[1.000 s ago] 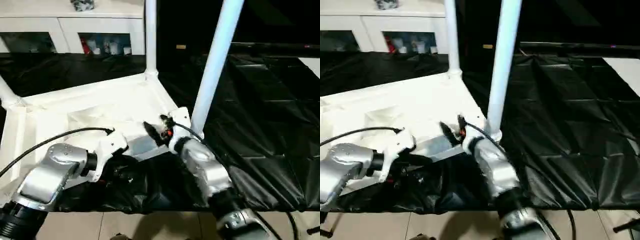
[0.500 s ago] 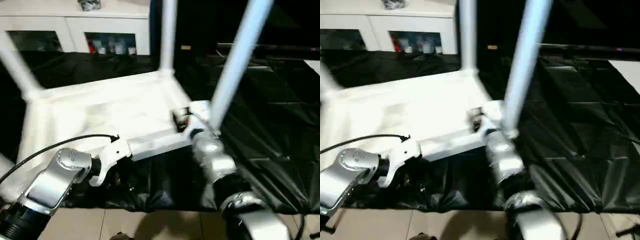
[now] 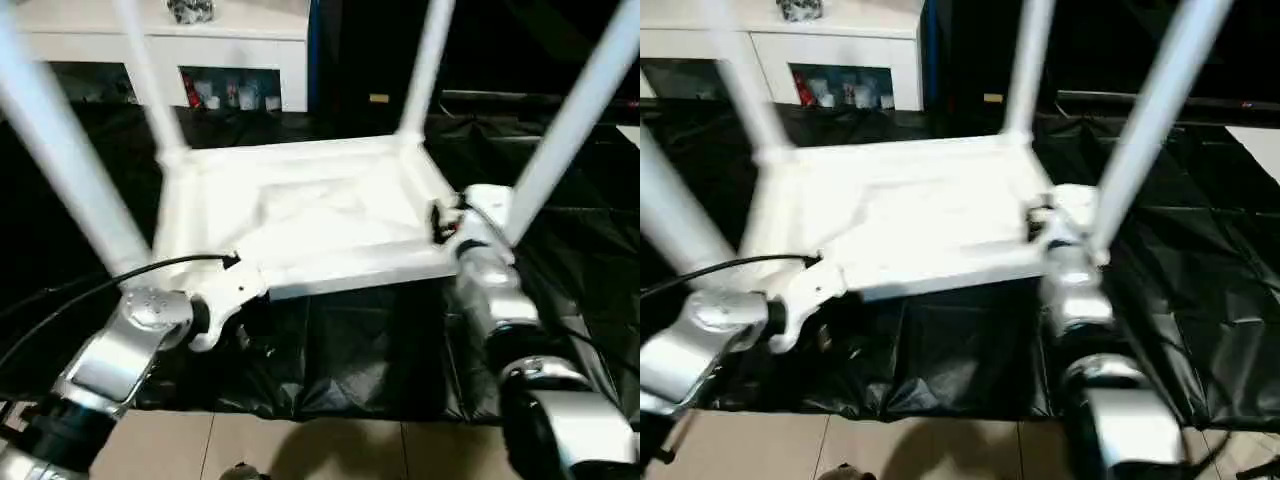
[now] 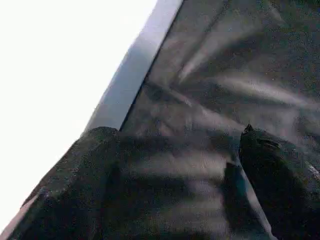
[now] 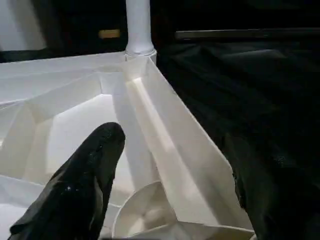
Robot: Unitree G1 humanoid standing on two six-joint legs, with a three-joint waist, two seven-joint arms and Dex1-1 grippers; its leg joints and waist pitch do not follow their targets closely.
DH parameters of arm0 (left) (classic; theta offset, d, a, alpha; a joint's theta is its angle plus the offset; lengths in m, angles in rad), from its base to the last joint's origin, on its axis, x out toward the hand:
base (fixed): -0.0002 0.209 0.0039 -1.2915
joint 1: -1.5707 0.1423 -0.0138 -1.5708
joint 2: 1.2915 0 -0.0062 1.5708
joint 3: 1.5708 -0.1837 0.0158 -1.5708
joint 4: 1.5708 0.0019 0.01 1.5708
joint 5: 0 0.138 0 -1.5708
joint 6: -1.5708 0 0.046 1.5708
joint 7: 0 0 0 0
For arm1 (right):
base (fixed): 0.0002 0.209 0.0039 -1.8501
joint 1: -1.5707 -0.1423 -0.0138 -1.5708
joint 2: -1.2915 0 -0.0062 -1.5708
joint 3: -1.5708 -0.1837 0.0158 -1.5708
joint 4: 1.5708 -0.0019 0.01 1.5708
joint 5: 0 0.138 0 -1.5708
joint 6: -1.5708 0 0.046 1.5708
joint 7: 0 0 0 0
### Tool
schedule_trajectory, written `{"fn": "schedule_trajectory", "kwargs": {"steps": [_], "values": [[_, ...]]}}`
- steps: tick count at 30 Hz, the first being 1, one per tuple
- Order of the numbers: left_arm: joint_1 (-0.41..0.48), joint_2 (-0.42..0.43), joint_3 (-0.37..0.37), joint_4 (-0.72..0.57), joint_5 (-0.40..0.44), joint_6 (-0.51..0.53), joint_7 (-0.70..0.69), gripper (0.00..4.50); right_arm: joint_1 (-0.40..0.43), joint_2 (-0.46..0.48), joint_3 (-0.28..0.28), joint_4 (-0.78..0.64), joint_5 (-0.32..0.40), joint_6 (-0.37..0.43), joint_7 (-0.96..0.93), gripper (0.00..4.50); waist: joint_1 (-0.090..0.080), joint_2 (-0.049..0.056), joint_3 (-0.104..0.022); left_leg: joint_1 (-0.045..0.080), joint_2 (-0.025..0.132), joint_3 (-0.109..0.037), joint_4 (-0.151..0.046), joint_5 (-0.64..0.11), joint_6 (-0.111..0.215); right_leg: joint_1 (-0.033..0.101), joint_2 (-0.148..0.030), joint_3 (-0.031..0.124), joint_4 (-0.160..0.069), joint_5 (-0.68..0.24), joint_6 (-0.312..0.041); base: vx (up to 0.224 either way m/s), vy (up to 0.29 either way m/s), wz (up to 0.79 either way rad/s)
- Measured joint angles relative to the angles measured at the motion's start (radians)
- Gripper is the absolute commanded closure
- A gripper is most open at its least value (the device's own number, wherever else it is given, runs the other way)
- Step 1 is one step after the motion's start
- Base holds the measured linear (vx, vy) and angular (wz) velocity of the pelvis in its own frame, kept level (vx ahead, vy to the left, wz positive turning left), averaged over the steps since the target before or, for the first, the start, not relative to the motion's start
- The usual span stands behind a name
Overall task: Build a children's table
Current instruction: Rotate leg to tighten, then rotate table base
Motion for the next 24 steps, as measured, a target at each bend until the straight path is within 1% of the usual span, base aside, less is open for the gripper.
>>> {"fn": "schedule_trajectory", "kwargs": {"steps": [2,4,6,7,9,11,13,15,18,20,21,24], "values": [[0.0,-0.012,0.0,0.014,0.004,-0.024,0.029,0.12,0.0,-0.006,-0.002,0.0,0.0,-0.007,0.004,0.94,-0.007,0.0,0.0,0.0,0.0,0.0,0.0,0.0,0.0,0.0,0.0,0.0,0.0,0.0,0.0,0.0,0.0,0.0],[0.006,-0.03,0.005,0.042,0.018,-0.088,0.075,0.12,0.005,-0.004,0.003,-0.008,-0.003,-0.013,0.021,0.94,-0.015,0.0,0.0,-0.001,0.0,-0.001,0.0,0.0,0.0,-0.001,0.0,-0.001,0.0,0.0,0.0,0.0,0.0,0.0],[0.023,-0.069,0.038,0.047,0.01,-0.155,0.127,0.12,0.033,0.008,0.02,-0.047,-0.01,-0.026,0.046,0.94,-0.018,0.0,0.0,-0.003,0.001,-0.002,0.0,0.0,0.0,-0.002,0.001,-0.001,0.0,0.0,0.0,0.0,0.0,0.0],[0.025,-0.079,0.052,0.045,0.002,-0.169,0.139,0.12,0.042,0.016,0.027,-0.058,-0.013,-0.026,0.056,0.94,-0.02,0.0,0.0,-0.003,0.001,-0.002,0.001,0.0,0.0,-0.002,0.001,-0.001,0.0,0.0,-0.001,0.0,0.0,0.0],[0.035,-0.106,0.115,0.032,-0.044,-0.195,0.147,0.12,0.075,0.038,0.049,-0.109,-0.014,-0.026,0.096,0.94,-0.026,0.0,0.0,-0.003,0.001,-0.002,0.001,0.0,0.0,-0.003,0.001,-0.001,0.0,0.0,-0.001,0.0,0.0,0.0],[0.054,-0.124,0.171,0.008,-0.104,-0.201,0.135,0.12,0.108,0.052,0.068,-0.162,-0.004,-0.011,0.15,0.94,-0.028,0.0,0.0,-0.003,0.001,-0.002,0.0,0.0,0.0,-0.004,0.001,-0.001,0.0,0.0,-0.001,0.0,0.0,0.0],[0.097,-0.138,0.235,-0.029,-0.201,-0.201,0.094,0.12,0.155,0.067,0.099,-0.24,0.017,0.019,0.223,0.94,-0.027,0.0,0.0,-0.003,0.001,-0.002,0.0,0.0,0.0,-0.003,0.002,-0.001,0.0,-0.001,-0.001,0.0,0.0,0.0],[0.151,-0.123,0.275,-0.062,-0.291,-0.19,0.035,0.12,0.208,0.072,0.136,-0.325,0.039,0.06,0.297,0.94,-0.023,0.0,0.0,-0.003,0.001,-0.002,0.0,0.0,0.001,-0.003,0.002,-0.001,-0.001,-0.001,-0.001,0.0,0.0,0.0],[0.218,-0.043,0.302,-0.073,-0.354,-0.161,-0.057,0.12,0.284,0.058,0.183,-0.431,0.054,0.12,0.386,0.94,-0.02,0.001,0.0,-0.003,0.001,-0.002,0.0,-0.001,0.001,-0.003,0.002,0.0,-0.001,-0.003,0.001,0.0,0.0,0.0],[0.23,-0.023,0.33,-0.06,-0.364,-0.16,-0.083,0.12,0.314,0.044,0.196,-0.467,0.058,0.154,0.418,0.94,-0.014,0.001,0.001,-0.003,0.001,-0.002,0.0,-0.001,0.001,-0.002,0.001,0.0,-0.001,-0.005,0.004,0.0,0.0,0.0],[0.228,-0.012,0.356,-0.035,-0.366,-0.168,-0.095,0.12,0.335,0.031,0.211,-0.507,0.061,0.18,0.439,0.94,-0.013,0.002,0.001,-0.003,0.001,-0.002,0.0,-0.001,0.001,-0.002,0.001,0.0,-0.001,-0.005,0.004,0.0,0.0,0.0],[0.218,0.02,0.424,0.022,-0.366,-0.19,-0.1,0.12,0.387,-0.007,0.222,-0.595,0.065,0.23,0.476,0.94,-0.015,0.002,0.001,0.001,0.001,-0.003,0.0,-0.001,0.001,0.001,0.001,0.0,-0.001,-0.005,0.005,0.0,0.0,0.0]]}}
